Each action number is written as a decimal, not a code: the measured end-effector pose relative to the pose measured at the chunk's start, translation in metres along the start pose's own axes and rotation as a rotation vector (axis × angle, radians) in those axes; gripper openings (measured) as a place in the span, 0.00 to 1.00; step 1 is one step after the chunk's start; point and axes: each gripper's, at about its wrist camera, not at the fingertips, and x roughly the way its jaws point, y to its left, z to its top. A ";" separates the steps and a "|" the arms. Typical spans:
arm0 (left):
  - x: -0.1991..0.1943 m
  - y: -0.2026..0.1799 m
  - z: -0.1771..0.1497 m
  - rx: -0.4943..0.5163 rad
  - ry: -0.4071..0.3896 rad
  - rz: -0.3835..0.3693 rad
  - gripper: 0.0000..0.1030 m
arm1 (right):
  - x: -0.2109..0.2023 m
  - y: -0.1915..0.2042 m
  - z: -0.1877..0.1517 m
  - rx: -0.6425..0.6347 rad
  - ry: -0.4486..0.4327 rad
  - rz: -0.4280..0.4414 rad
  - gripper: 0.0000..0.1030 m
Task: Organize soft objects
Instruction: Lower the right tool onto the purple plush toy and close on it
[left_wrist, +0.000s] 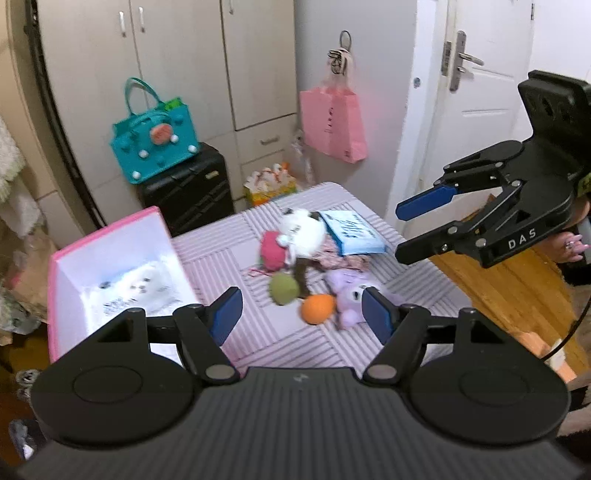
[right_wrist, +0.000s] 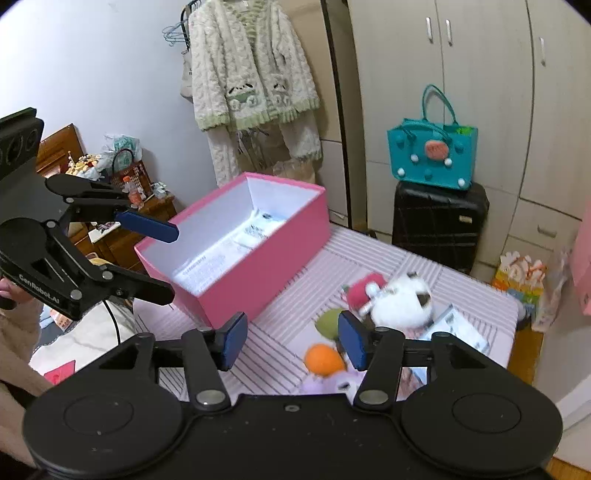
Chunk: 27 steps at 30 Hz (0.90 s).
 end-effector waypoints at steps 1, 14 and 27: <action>0.006 -0.002 -0.001 0.000 0.007 -0.008 0.69 | 0.000 -0.003 -0.005 0.004 0.001 -0.001 0.63; 0.066 -0.018 -0.024 -0.051 0.012 -0.075 0.69 | 0.031 -0.033 -0.072 0.030 0.085 0.021 0.65; 0.141 -0.029 -0.066 -0.181 -0.019 -0.192 0.68 | 0.081 -0.040 -0.130 -0.023 -0.002 -0.083 0.67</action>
